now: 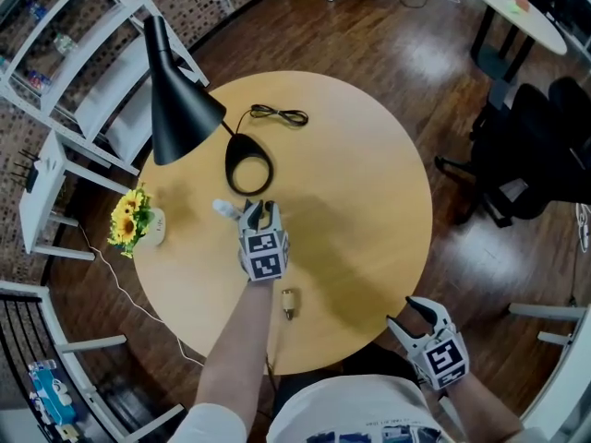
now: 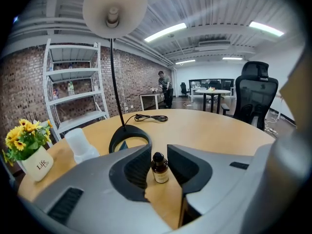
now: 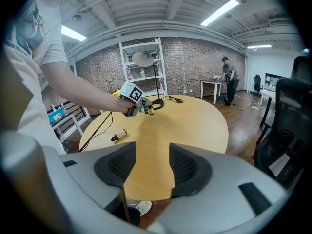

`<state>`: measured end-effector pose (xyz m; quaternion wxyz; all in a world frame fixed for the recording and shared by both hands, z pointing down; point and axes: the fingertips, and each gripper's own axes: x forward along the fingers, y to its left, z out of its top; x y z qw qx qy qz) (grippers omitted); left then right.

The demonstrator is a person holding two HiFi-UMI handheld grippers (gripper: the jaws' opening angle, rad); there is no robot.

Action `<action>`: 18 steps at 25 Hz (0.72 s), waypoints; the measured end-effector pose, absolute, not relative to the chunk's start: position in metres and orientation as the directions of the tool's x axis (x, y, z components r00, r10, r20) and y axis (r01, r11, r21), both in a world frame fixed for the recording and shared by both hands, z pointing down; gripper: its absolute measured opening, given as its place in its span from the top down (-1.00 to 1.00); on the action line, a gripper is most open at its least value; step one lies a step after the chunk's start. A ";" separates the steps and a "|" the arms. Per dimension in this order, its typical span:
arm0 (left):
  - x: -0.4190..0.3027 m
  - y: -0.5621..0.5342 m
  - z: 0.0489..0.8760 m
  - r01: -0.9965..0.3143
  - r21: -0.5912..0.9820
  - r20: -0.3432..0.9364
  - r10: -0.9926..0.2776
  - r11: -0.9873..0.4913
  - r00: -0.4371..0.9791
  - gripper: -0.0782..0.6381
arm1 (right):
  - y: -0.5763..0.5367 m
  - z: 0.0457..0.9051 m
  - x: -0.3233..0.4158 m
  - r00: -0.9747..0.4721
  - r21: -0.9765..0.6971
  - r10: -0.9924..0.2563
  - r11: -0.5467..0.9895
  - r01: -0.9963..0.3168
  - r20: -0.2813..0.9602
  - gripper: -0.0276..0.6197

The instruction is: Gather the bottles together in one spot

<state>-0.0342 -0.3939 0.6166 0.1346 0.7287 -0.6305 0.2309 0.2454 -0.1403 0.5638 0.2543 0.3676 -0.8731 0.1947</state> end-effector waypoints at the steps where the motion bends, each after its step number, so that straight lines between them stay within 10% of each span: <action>1: -0.033 -0.389 0.610 -0.980 -0.098 0.496 -0.862 -0.175 0.104 0.50 | -0.140 0.563 0.243 -0.602 -0.148 -0.544 0.658 -0.738 0.584 0.18; 18: -0.112 -0.132 0.474 -0.975 0.120 0.416 -0.882 -0.188 0.221 0.50 | -0.088 0.500 0.137 -0.679 -0.076 -0.555 0.745 -0.663 0.480 0.18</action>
